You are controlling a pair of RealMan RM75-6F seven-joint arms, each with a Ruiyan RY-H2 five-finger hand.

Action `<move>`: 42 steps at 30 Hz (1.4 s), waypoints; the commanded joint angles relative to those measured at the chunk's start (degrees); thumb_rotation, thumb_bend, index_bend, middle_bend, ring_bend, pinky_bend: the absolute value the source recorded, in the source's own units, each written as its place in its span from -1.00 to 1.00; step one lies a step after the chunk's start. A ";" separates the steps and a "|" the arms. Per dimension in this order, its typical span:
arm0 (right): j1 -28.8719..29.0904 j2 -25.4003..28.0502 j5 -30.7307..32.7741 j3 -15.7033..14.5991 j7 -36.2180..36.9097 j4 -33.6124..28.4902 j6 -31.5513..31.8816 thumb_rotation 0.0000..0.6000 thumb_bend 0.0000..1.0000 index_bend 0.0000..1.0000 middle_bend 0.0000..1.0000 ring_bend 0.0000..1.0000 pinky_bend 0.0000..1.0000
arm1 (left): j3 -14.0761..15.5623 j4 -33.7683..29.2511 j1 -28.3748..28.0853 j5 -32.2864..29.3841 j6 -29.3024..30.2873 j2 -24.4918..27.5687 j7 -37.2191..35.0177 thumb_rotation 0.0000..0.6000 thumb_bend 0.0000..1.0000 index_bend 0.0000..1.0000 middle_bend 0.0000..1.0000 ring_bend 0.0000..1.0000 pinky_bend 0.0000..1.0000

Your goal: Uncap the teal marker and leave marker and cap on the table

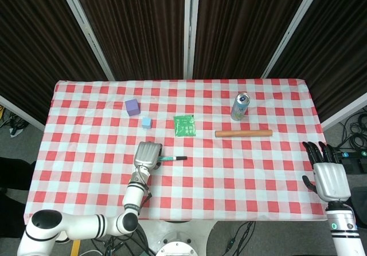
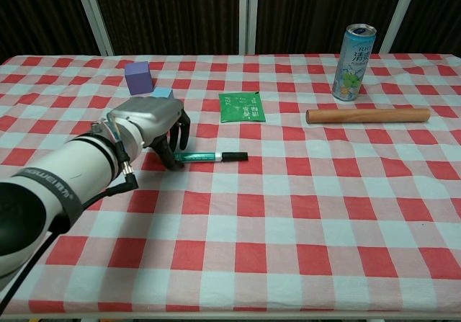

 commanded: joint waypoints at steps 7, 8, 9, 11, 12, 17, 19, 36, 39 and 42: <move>0.04 0.07 0.34 0.08 0.20 0.03 0.00 1.00 -0.69 -0.82 -0.81 -1.00 -0.83 | -0.01 1.40 -0.52 -1.24 -0.69 -0.36 0.48 1.00 -0.53 0.07 0.07 -0.04 0.19; 0.03 0.07 0.40 0.10 0.23 0.02 0.02 1.00 -0.69 -0.82 -0.81 -1.00 -0.83 | 0.00 1.50 -0.58 -1.37 -0.86 -0.38 0.49 1.00 -0.52 0.07 0.07 -0.04 0.19; 0.02 0.07 0.43 0.10 0.25 0.03 0.05 1.00 -0.69 -0.82 -0.81 -1.00 -0.83 | 0.04 1.59 -0.66 -1.40 -0.97 -0.40 0.53 1.00 -0.50 0.08 0.07 -0.04 0.19; -0.03 0.07 0.46 0.09 0.29 0.03 0.13 1.00 -0.69 -0.81 -0.81 -1.00 -0.83 | 0.08 1.65 -0.77 -1.54 -1.17 -0.45 0.55 1.00 -0.47 0.09 0.08 -0.04 0.19; -0.04 0.06 0.47 0.09 0.32 0.04 0.16 1.00 -0.69 -0.81 -0.81 -1.00 -0.83 | 0.04 1.65 -0.79 -1.57 -1.20 -0.50 0.41 1.00 -0.46 0.09 0.09 -0.03 0.20; -0.07 0.05 0.73 0.07 0.56 0.26 0.05 1.00 -0.69 -0.82 -0.81 -1.00 -0.83 | 0.04 1.78 -0.94 -1.07 -1.10 -0.60 -0.13 1.00 -0.42 0.12 0.11 0.00 0.24; -0.08 0.06 0.81 0.07 0.63 0.34 0.03 1.00 -0.69 -0.82 -0.81 -1.00 -0.83 | 0.01 1.58 -0.97 -1.00 -1.20 -0.48 -0.30 1.00 -0.40 0.12 0.11 0.00 0.24; 2.08 0.29 -1.06 1.16 -1.01 -1.78 -0.55 1.00 -0.69 -0.66 -0.54 -0.89 -0.72 | -3.09 -4.17 -2.85 -0.51 -1.71 1.03 -2.88 1.00 -0.31 0.13 0.12 0.02 0.24; 4.03 -0.26 -0.95 2.24 -2.29 -3.41 -2.15 1.00 -0.69 -0.55 -0.41 -0.82 -0.70 | -4.47 -5.84 -4.39 -0.63 -1.14 1.22 -1.80 1.00 -0.31 0.13 0.12 0.01 0.24; 7.18 -0.39 1.33 3.57 -4.97 -6.61 -6.44 1.00 -0.69 -0.41 -0.33 -0.75 -0.68 | -5.40 -6.52 -6.18 -0.64 -0.73 1.28 -0.31 1.00 -0.31 0.13 0.12 0.01 0.24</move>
